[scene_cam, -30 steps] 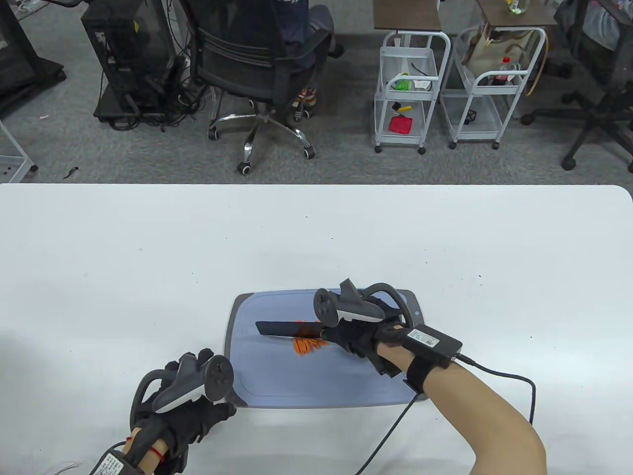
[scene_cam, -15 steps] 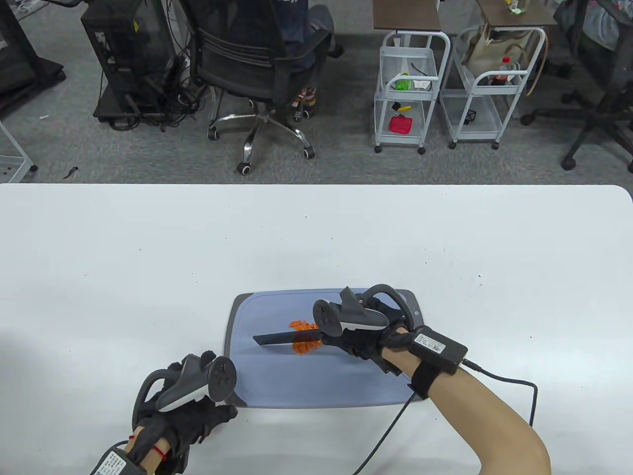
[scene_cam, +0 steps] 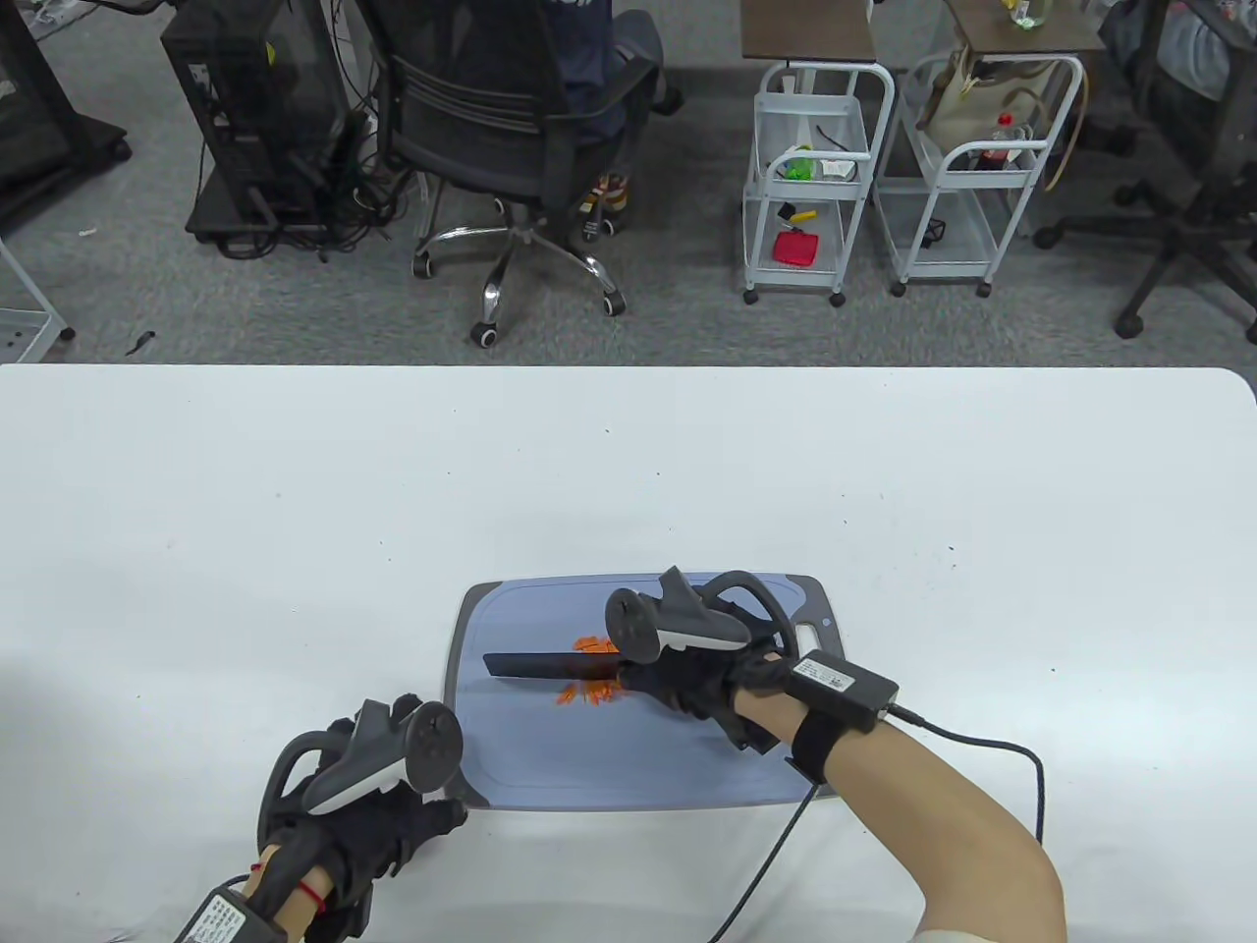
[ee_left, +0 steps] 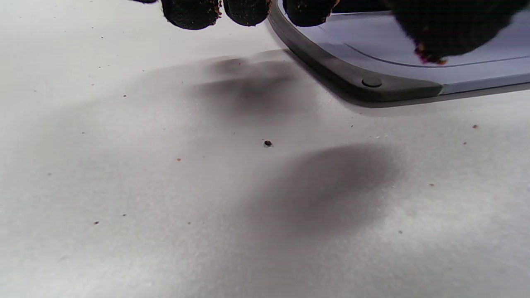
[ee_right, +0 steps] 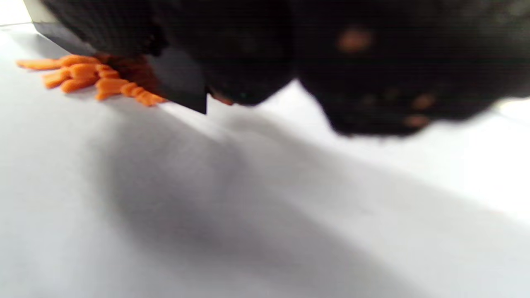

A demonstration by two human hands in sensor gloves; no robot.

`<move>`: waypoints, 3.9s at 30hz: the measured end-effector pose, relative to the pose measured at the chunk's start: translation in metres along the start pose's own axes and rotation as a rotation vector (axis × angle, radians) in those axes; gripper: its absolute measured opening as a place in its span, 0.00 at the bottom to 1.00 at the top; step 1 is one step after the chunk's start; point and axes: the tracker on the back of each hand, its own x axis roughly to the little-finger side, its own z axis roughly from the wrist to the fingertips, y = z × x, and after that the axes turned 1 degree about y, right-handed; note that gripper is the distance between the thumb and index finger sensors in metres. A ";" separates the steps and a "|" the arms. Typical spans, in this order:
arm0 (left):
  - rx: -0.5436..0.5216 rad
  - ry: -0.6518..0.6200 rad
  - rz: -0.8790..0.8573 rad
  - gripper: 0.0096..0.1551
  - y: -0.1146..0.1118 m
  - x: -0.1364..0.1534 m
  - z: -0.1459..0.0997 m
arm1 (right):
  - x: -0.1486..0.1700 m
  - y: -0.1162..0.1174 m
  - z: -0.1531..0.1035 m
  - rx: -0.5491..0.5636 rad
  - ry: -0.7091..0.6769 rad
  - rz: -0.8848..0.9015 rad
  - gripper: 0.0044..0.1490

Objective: Chop plasticine discs into granules with repetitive downward strikes

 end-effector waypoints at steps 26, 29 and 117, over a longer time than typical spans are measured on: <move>-0.029 0.002 -0.021 0.55 0.009 0.000 0.001 | -0.028 0.009 0.005 0.085 -0.066 0.081 0.39; -0.032 0.008 -0.030 0.55 0.007 0.004 -0.002 | -0.024 0.007 0.000 0.053 -0.036 0.039 0.39; -0.096 0.006 0.045 0.56 0.004 -0.006 -0.003 | 0.017 0.002 -0.026 0.201 0.180 0.248 0.29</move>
